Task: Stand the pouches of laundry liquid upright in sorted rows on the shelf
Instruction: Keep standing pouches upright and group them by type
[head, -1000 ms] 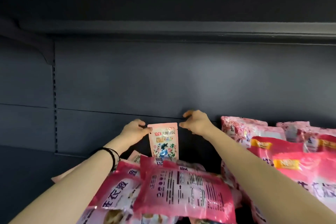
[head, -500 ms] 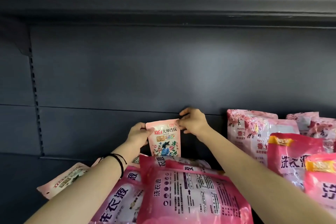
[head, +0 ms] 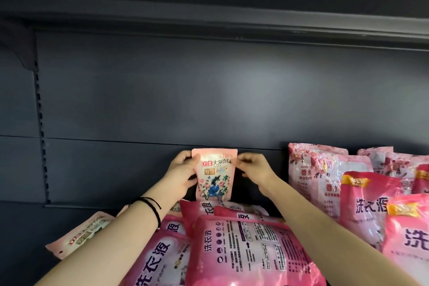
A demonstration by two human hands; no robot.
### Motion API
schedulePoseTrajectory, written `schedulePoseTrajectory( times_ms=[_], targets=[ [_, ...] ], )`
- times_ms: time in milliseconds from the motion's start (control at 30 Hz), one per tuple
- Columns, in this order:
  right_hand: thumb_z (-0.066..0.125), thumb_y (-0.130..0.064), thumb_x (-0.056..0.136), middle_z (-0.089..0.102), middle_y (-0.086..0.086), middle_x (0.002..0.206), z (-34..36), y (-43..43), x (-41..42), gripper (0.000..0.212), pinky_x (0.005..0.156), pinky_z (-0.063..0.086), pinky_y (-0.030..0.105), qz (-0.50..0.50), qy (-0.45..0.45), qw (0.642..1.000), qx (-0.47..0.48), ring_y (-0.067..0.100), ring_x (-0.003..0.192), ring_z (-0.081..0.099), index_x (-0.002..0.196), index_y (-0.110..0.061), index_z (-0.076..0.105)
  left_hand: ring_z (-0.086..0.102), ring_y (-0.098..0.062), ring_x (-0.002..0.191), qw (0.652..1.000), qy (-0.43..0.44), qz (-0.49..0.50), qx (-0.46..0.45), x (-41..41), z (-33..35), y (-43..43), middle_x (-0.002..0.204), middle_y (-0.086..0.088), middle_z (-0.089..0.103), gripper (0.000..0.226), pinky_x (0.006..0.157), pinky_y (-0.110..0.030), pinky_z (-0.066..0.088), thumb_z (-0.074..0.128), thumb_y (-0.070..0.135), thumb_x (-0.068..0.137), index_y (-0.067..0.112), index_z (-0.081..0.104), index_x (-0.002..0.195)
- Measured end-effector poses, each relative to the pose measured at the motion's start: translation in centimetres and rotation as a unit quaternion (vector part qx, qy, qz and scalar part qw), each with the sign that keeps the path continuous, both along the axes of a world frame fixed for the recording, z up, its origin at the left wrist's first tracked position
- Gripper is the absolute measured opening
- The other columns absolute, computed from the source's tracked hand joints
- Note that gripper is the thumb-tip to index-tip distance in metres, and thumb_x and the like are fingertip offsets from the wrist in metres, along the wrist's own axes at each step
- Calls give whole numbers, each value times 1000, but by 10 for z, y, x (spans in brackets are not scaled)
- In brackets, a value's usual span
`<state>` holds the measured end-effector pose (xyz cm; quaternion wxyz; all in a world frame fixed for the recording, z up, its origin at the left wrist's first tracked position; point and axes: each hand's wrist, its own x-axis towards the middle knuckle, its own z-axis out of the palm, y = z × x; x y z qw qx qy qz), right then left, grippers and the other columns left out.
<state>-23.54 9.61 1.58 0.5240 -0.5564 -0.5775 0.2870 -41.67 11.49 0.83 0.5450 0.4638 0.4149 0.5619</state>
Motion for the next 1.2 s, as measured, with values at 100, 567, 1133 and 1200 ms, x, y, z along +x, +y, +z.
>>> schedulePoseTrajectory(
  times_ms=[100, 567, 1133, 1200],
  targets=[
    [57, -10, 94, 67, -4, 79, 15, -15, -4, 17, 69, 47, 19, 24, 74, 993, 94, 1, 69, 60, 78, -14, 63, 64, -16, 94, 998, -5, -5, 58, -1, 22, -16, 99, -2, 69, 5, 84, -35, 46, 56, 20, 94, 19, 59, 91],
    [51, -21, 99, 72, 14, 96, 35, -168, 8, 14, 76, 58, 44, 91, 290, 946, 107, 26, 84, 68, 90, -14, 60, 69, -21, 97, 988, 13, 14, 151, 47, 29, -196, 102, -1, 73, 38, 94, -46, 51, 69, 43, 76, 20, 65, 106],
    [49, -18, 98, 68, 1, 79, 2, -312, 147, 16, 67, 56, 33, 87, 299, 942, 124, 16, 72, 64, 85, -15, 58, 66, -7, 99, 971, 133, -48, 196, 170, -1, -307, 105, 8, 70, 15, 86, -29, 53, 50, 28, 96, 22, 61, 105],
    [47, -17, 99, 68, 3, 82, -11, -315, 164, 17, 68, 57, 33, 85, 323, 935, 123, 16, 74, 65, 85, -14, 55, 60, -2, 105, 962, 170, -75, 202, 187, -10, -307, 111, 11, 65, 15, 90, -27, 50, 46, 28, 98, 26, 55, 109]
  ],
)
